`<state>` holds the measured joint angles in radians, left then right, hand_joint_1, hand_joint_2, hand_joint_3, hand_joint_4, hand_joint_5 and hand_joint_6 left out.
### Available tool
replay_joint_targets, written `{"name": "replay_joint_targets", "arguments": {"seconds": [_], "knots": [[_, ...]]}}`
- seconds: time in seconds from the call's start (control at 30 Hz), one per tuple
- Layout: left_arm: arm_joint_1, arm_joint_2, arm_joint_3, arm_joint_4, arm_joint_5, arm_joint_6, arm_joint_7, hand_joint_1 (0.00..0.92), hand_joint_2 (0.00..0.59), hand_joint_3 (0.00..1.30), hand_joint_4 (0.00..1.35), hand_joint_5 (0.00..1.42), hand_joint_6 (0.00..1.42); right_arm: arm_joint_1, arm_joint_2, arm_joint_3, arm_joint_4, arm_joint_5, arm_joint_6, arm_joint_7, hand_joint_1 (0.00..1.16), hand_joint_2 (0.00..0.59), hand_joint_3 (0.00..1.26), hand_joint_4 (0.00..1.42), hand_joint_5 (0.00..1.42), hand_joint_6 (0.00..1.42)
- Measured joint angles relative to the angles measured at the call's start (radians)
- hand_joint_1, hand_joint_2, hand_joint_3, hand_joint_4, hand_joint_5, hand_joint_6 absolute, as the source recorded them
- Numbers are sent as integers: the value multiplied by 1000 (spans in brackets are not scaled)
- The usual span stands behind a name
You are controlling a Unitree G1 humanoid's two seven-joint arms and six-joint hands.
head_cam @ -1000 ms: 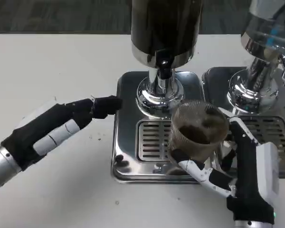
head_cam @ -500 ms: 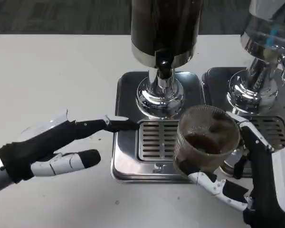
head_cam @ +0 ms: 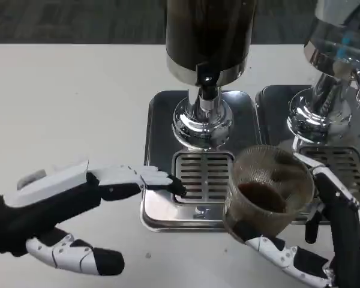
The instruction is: Grasp the cup under the faucet to collect the drink, then remove the cup.
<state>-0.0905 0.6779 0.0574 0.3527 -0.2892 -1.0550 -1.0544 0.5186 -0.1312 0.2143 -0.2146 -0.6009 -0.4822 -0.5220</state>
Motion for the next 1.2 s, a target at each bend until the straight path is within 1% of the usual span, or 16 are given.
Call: {"name": "replay_joint_targets", "arguments": {"seconds": [0.1,0.23,0.5,0.63,0.87,1.2], "knots": [[12,19,0,-23,-15,-24,4,0,133,172,43,46,95,23,2,-5,-21,0,-4,4,743,217,662,770,944,1265],[32,48,-2,-37,-36,-57,6,0,132,169,38,34,79,54,6,-6,-40,-1,-16,14,740,215,662,773,945,1265],[54,88,-8,-70,-90,-80,6,0,137,167,38,27,75,98,9,-9,-80,-3,-28,22,734,213,670,774,961,1281],[63,94,-14,-88,-102,-89,8,0,138,168,38,24,75,120,9,-10,-105,-3,-32,31,738,216,674,783,962,1282],[89,104,-17,-118,-134,-90,8,0,142,176,40,29,74,156,10,-14,-121,-3,-45,37,742,216,678,774,962,1282],[108,110,-17,-150,-161,-89,8,0,137,187,57,36,74,175,14,-15,-149,-3,-64,44,757,212,678,774,968,1292]]}}
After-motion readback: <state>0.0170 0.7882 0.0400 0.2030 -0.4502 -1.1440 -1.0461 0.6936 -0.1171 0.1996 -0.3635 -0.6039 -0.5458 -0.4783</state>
